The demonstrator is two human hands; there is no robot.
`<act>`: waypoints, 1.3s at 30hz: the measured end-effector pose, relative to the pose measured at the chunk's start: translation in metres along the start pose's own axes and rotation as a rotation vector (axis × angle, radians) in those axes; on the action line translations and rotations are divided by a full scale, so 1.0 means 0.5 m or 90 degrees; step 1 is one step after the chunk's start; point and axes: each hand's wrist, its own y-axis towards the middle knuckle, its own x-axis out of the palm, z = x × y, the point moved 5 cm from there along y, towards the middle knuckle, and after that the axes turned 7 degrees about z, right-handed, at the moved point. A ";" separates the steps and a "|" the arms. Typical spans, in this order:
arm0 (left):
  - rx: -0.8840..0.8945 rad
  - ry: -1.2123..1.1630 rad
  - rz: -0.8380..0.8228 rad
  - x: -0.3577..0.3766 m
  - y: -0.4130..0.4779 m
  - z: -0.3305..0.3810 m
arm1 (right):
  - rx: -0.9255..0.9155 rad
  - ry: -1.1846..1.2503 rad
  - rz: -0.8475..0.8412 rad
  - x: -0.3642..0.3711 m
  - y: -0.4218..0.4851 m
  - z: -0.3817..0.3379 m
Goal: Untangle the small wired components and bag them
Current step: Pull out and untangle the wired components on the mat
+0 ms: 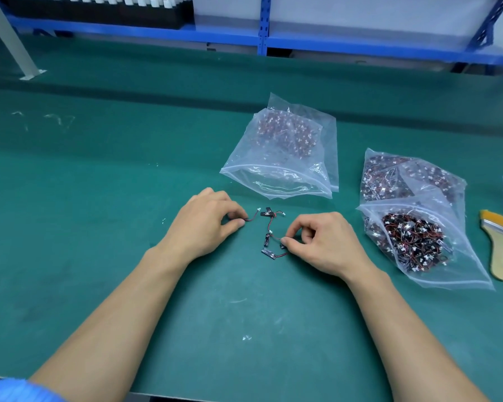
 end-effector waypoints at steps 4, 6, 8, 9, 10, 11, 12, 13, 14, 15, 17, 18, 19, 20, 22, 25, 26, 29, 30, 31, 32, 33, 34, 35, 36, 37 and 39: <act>-0.086 0.036 0.024 -0.012 -0.006 -0.031 | 0.001 0.006 -0.017 0.002 -0.001 0.000; -0.124 0.051 0.045 -0.018 -0.008 -0.037 | 0.002 0.009 -0.023 0.003 -0.002 -0.002; -0.130 0.050 0.080 -0.023 -0.007 -0.029 | 0.002 0.014 -0.025 0.003 -0.003 -0.003; -0.105 0.041 0.101 -0.025 -0.005 -0.017 | 0.001 0.018 -0.023 0.002 -0.003 -0.003; -0.058 0.027 0.118 -0.025 -0.001 0.000 | 0.001 0.021 -0.020 0.001 -0.002 -0.003; -0.004 0.019 0.122 -0.022 0.002 0.021 | 0.001 0.025 -0.016 0.000 -0.002 -0.003; 0.051 0.020 0.109 -0.015 0.004 0.041 | 0.000 0.028 -0.013 0.001 -0.001 -0.005; 0.096 0.028 0.081 -0.004 0.005 0.058 | -0.002 0.030 -0.010 0.002 -0.001 -0.008; 0.128 0.039 0.045 0.010 0.007 0.071 | -0.004 0.029 -0.008 0.002 -0.001 -0.010; 0.146 0.048 0.010 0.024 0.009 0.080 | -0.006 0.027 -0.008 0.003 -0.001 -0.011; 0.156 0.064 -0.025 0.040 0.010 0.081 | -0.006 0.021 -0.009 0.004 0.000 -0.009; 0.152 0.065 -0.025 0.041 0.010 0.078 | -0.004 0.019 -0.008 0.004 0.001 -0.008; 0.144 0.063 -0.020 0.038 0.009 0.073 | -0.001 0.019 -0.006 0.003 0.001 -0.007; 0.137 0.059 -0.014 0.035 0.007 0.067 | 0.002 0.019 -0.004 0.003 0.002 -0.006; 0.124 0.052 -0.012 0.029 0.004 0.058 | 0.009 0.021 0.004 0.002 0.003 -0.006; 0.094 0.044 -0.010 0.023 0.001 0.047 | 0.014 0.020 0.017 0.002 0.004 -0.008; 0.087 0.042 -0.010 0.023 0.001 0.046 | 0.014 0.021 0.023 0.003 0.004 -0.009; 0.071 0.032 0.014 0.021 0.002 0.048 | 0.005 0.014 0.054 0.004 0.006 -0.018; 0.063 0.031 0.031 0.020 0.005 0.050 | 0.001 0.007 0.064 0.005 0.007 -0.022; 0.057 0.035 0.043 0.020 0.008 0.053 | -0.003 -0.001 0.069 0.007 0.009 -0.026; 0.052 0.042 0.046 0.022 0.013 0.057 | -0.008 -0.006 0.068 0.011 0.010 -0.030; 0.047 0.050 0.040 0.024 0.016 0.060 | -0.015 -0.013 0.061 0.015 0.010 -0.035; 0.041 0.055 0.032 0.027 0.019 0.062 | -0.024 -0.022 0.048 0.021 0.010 -0.040; 0.035 0.056 0.027 0.030 0.021 0.064 | -0.031 -0.033 0.032 0.026 0.010 -0.044; 0.029 0.055 0.026 0.032 0.021 0.064 | -0.034 -0.041 0.018 0.030 0.009 -0.047; 0.026 0.053 0.028 0.033 0.020 0.065 | -0.034 -0.045 0.008 0.033 0.008 -0.048; 0.024 0.047 0.033 0.033 0.017 0.063 | -0.032 -0.046 0.004 0.033 0.007 -0.046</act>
